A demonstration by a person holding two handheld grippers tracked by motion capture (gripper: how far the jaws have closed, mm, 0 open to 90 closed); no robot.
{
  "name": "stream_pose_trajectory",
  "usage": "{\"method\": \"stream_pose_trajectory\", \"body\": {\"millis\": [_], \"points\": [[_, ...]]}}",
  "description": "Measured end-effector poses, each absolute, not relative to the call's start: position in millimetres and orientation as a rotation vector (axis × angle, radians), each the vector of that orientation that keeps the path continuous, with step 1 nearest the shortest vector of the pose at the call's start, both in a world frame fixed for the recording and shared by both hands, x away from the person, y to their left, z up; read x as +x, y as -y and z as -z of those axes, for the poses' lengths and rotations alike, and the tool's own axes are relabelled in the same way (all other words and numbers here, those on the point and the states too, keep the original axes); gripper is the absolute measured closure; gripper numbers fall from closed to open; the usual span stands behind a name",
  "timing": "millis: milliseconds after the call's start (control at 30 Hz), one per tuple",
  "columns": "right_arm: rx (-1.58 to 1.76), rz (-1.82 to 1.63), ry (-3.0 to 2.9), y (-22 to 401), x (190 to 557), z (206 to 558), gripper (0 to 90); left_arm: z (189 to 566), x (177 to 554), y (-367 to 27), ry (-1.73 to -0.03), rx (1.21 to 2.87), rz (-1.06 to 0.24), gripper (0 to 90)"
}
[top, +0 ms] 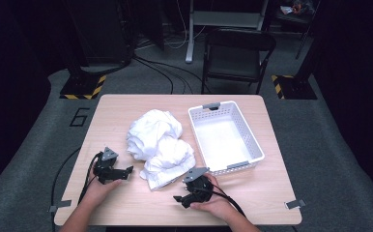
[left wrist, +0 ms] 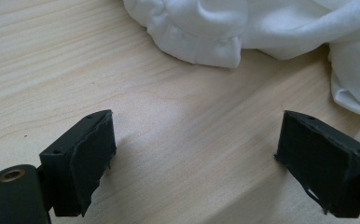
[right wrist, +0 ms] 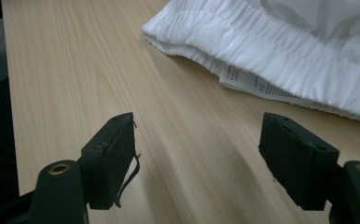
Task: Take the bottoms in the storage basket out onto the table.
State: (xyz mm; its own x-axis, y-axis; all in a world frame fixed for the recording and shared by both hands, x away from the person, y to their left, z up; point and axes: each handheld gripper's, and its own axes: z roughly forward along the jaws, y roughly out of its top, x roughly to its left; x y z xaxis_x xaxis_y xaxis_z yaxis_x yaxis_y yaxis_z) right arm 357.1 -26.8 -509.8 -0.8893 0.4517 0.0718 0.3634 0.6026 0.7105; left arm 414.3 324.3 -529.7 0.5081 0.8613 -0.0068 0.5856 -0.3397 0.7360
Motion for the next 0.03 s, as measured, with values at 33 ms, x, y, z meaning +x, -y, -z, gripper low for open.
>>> {"method": "stream_pose_trajectory", "body": {"millis": [33], "points": [[0.701, -1.156, -2.701, 26.7, 357.1, 510.0, 23.6, 529.7, 414.4, -324.2, -1.180, 2.057, -0.510, 10.9]]}}
